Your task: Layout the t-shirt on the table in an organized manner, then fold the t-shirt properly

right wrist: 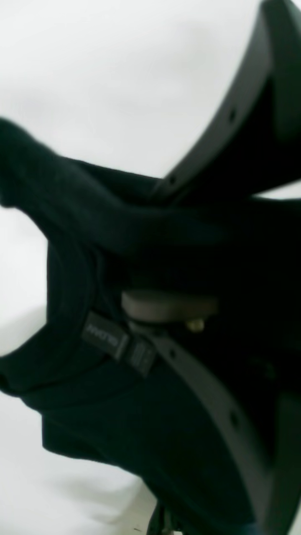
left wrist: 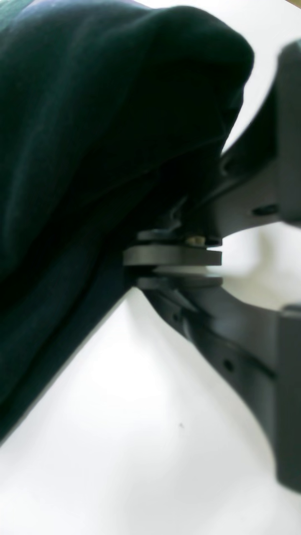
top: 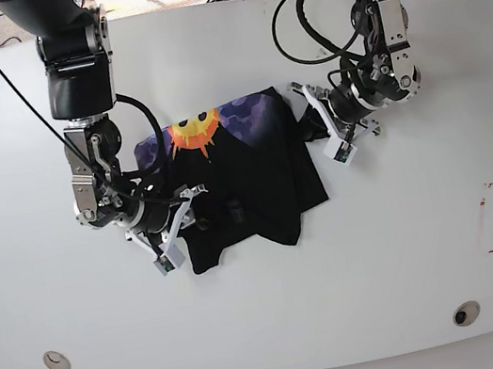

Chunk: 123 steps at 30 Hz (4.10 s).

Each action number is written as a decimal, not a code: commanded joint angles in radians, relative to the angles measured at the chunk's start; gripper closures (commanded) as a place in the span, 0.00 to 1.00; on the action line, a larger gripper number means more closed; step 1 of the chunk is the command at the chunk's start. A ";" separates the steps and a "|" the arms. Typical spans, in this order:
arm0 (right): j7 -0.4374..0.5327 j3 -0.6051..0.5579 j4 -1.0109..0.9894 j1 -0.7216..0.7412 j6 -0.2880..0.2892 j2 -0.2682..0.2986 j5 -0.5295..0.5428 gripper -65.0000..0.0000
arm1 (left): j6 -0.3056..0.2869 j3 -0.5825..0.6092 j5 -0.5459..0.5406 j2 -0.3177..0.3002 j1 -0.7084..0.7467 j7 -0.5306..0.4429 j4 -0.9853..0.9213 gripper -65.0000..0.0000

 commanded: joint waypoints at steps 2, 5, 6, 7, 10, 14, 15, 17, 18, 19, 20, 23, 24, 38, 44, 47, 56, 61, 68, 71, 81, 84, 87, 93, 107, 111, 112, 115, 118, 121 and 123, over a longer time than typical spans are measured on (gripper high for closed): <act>0.020 0.002 0.016 0.029 0.004 0.007 0.017 0.62 | 0.017 0.001 0.070 -0.009 0.004 0.079 -0.002 0.97; 0.020 0.002 0.016 0.029 0.006 0.007 0.017 0.75 | 0.017 0.001 0.070 -0.009 0.004 0.079 -0.002 0.97; 0.020 0.002 0.014 0.029 0.009 0.007 0.017 0.81 | 0.017 0.001 0.070 -0.009 0.004 0.079 -0.002 0.97; 0.020 0.002 0.014 0.029 0.009 0.007 0.017 0.85 | 0.017 0.001 0.070 -0.009 0.004 0.079 -0.002 0.97; 0.020 -0.011 0.014 0.030 0.010 0.006 0.017 0.94 | 0.017 0.001 0.070 -0.009 0.004 0.079 -0.002 0.97; 0.024 -0.070 0.014 0.029 0.010 0.006 0.017 0.94 | 0.017 0.001 0.070 -0.009 0.004 0.079 -0.002 0.97; 0.028 -0.081 0.014 0.029 0.010 0.006 0.020 0.94 | 0.017 0.001 0.070 -0.009 0.004 0.079 -0.002 0.97; 0.042 -0.107 0.014 0.026 0.010 0.006 0.024 0.94 | 0.017 0.001 0.070 -0.009 0.004 0.079 -0.002 0.97; 0.048 -0.120 0.014 0.018 0.010 0.006 0.024 0.94 | 0.017 0.001 0.070 -0.009 0.004 0.079 -0.002 0.97; 0.053 -0.132 0.014 0.011 0.010 0.006 0.024 0.94 | 0.017 0.001 0.070 -0.009 0.004 0.079 -0.002 0.97; 0.057 -0.143 0.016 0.006 0.010 0.006 0.024 0.94 | 0.017 0.001 0.070 -0.009 0.004 0.079 -0.002 0.97; 0.079 -0.153 0.016 0.003 0.003 0.001 0.024 0.94 | 0.017 0.001 0.070 -0.009 0.004 0.079 -0.002 0.97; 0.086 -0.153 0.016 0.003 0.003 -0.002 0.023 0.94 | 0.017 0.001 0.070 -0.009 0.004 0.079 -0.002 0.97; 0.102 -0.153 0.022 0.034 0.001 0.024 0.017 0.41 | 0.017 0.001 0.070 -0.009 0.006 0.079 -0.002 0.97; 0.090 -0.155 0.119 0.047 0.001 0.055 0.017 0.22 | 0.017 0.002 0.070 -0.009 0.006 0.079 -0.002 0.97; 0.043 -0.153 0.191 0.049 0.001 0.060 0.017 0.21 | 0.017 0.004 0.070 -0.009 0.006 0.079 -0.002 0.97; -0.134 -0.153 0.528 0.001 0.001 0.073 0.017 0.21 | 0.017 0.005 0.068 -0.003 0.036 0.079 0.172 0.97; -0.153 -0.153 0.630 -0.060 0.001 0.073 0.017 0.22 | 0.017 0.005 0.068 0.017 0.039 0.079 0.336 0.97; -0.138 -0.152 0.605 -0.135 0.001 0.078 0.015 0.37 | 0.017 0.071 0.068 0.048 0.010 0.079 0.448 0.97; -0.093 -0.152 0.564 -0.155 0.003 0.080 0.015 0.57 | 0.017 0.131 0.068 0.058 -0.007 0.079 0.445 0.97; 0.059 -0.152 0.346 -0.174 0.010 0.110 0.015 0.84 | 0.017 0.206 0.076 0.152 -0.023 0.079 0.301 0.97; 0.122 -0.152 0.283 -0.178 0.010 0.113 0.015 0.84 | 0.017 0.206 0.076 0.149 -0.023 0.078 0.201 0.97; 0.159 -0.152 0.232 -0.181 0.010 0.115 0.015 0.84 | 0.017 0.205 0.075 0.144 -0.023 0.076 0.130 0.97; 0.214 -0.153 0.146 -0.187 0.012 0.115 0.018 0.84 | 0.017 0.203 0.071 0.066 -0.016 0.033 0.018 0.97; 0.134 -0.149 0.326 -0.224 0.003 0.107 0.026 0.83 | 0.017 0.163 0.068 -0.054 0.064 -0.014 0.138 0.97; 0.040 -0.095 0.478 -0.233 0.003 0.092 0.026 0.83 | 0.017 0.128 0.068 -0.052 0.072 -0.014 0.241 0.97; 0.008 -0.072 0.532 -0.241 0.003 0.080 0.021 0.83 | 0.017 0.131 0.068 -0.050 0.070 -0.016 0.274 0.97; -0.041 -0.029 0.630 -0.255 0.003 0.066 0.018 0.83 | 0.017 0.131 0.068 -0.046 0.052 -0.016 0.324 0.97; -0.081 0.006 0.699 -0.263 0.003 0.058 0.018 0.83 | 0.017 0.131 0.075 -0.006 0.021 -0.017 0.344 0.97; -0.105 0.026 0.739 -0.278 0.003 0.063 0.018 0.83 | 0.017 0.131 0.076 0.029 -0.005 -0.019 0.340 0.97; -0.105 0.035 0.753 -0.290 0.004 0.064 0.018 0.83 | 0.017 0.134 0.076 0.051 -0.028 -0.020 0.334 0.97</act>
